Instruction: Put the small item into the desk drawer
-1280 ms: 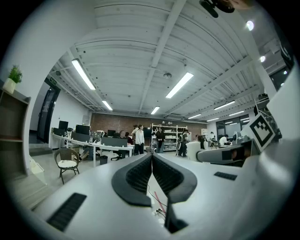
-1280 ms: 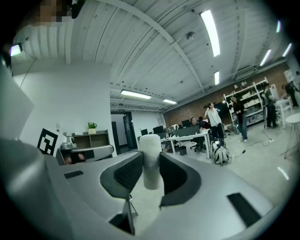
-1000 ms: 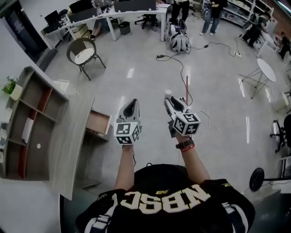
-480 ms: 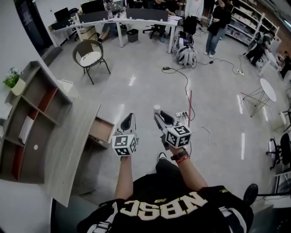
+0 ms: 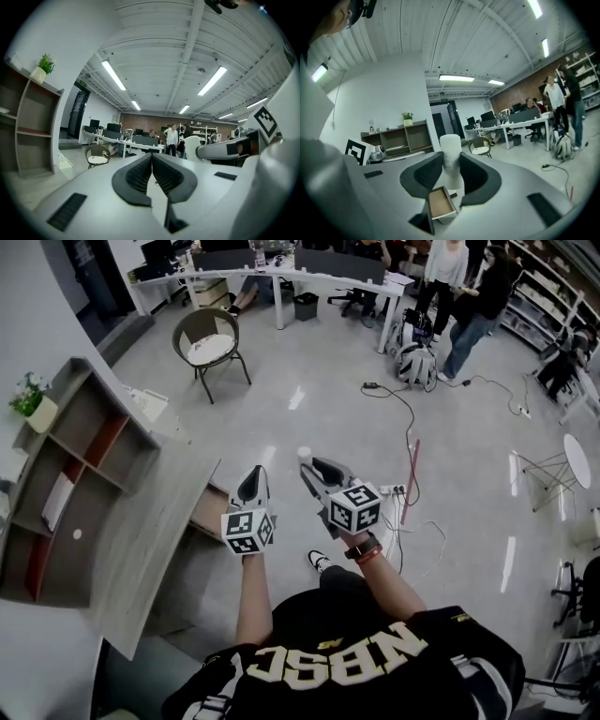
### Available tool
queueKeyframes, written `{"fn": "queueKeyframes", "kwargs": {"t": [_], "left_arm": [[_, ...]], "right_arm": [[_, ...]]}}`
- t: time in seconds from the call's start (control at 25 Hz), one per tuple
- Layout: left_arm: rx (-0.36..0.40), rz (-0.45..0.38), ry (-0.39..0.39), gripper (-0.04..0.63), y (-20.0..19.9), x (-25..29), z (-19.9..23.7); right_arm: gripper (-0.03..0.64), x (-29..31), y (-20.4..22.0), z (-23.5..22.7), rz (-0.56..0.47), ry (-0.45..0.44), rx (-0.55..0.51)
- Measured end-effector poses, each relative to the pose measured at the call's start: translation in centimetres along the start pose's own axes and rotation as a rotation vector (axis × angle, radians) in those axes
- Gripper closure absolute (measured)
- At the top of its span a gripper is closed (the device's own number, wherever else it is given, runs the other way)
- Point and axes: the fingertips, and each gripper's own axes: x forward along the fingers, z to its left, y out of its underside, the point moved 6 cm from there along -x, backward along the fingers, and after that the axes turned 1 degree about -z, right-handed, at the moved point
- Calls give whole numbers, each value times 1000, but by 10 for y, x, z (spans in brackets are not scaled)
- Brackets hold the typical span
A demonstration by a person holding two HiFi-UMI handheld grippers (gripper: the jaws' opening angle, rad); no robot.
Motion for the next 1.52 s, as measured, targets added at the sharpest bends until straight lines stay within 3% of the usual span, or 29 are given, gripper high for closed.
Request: {"fn": "queueKeyframes", "kwargs": {"t": [0.44, 0.8, 1.24, 1.52], "left_arm": [[-8, 8, -83, 578, 2, 79, 16], [-40, 29, -197, 578, 16, 105, 30], [-83, 111, -384, 578, 56, 63, 82], [-166, 168, -576, 578, 90, -10, 149]], "right_arm": [[495, 72, -24, -52, 51, -133, -23], [495, 107, -26, -80, 124, -231, -32], [495, 167, 23, -55, 275, -378, 3], [494, 226, 75, 18, 432, -527, -19]]}}
